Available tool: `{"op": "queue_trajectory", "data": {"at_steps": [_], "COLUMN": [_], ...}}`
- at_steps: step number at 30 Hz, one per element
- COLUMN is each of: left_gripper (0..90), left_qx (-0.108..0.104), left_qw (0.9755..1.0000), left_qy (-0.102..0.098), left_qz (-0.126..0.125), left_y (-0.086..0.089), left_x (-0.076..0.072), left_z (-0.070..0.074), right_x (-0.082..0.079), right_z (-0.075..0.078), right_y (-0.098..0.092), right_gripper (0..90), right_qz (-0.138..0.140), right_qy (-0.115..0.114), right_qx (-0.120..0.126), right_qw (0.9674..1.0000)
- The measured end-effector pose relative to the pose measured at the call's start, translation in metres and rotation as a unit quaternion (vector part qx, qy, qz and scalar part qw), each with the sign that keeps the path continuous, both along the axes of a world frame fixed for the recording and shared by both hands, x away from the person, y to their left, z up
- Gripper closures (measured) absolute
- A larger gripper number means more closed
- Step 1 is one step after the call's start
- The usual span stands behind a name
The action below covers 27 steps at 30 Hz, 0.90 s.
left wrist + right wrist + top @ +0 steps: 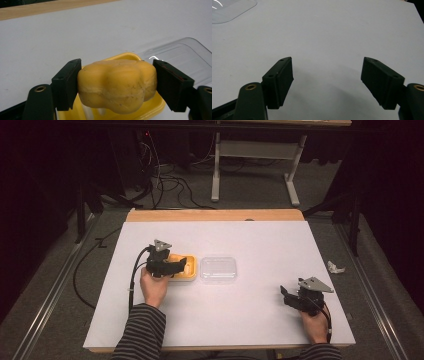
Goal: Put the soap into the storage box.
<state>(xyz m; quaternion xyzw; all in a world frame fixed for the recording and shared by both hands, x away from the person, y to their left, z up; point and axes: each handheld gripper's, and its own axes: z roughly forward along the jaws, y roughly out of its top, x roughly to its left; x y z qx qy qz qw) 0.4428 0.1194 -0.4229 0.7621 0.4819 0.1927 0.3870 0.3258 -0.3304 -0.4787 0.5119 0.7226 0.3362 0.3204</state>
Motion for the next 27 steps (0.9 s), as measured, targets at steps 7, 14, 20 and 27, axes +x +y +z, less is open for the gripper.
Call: {"op": "queue_trajectory", "data": {"at_steps": [7, 14, 20, 27], "left_gripper": [26.2, 26.2, 26.2, 26.2], "left_qx": [0.006, 0.011, 0.024, 0.032], "left_qw": [0.9999, 0.9998, 0.9996, 0.9993], "left_qy": [0.008, 0.008, 0.008, 0.017], "left_qz": [0.009, 0.011, 0.011, 0.008], "left_y": [-0.001, -0.005, -0.006, -0.007], "left_x": [0.008, 0.013, 0.014, 0.015], "left_z": [-0.009, -0.017, -0.020, -0.026], "right_x": [0.000, 0.000, 0.000, 0.000], "right_z": [0.000, 0.000, 0.000, 0.000], "right_y": [0.000, 0.000, 0.000, 0.000], "right_gripper": [26.2, 26.2, 26.1, 26.1], "right_qz": [0.000, 0.001, 0.000, 0.000], "right_qy": [0.000, -0.002, 0.000, -0.001], "right_qx": [0.001, 0.001, 0.003, 0.003], "right_qw": [1.0000, 1.0000, 1.0000, 1.0000]}}
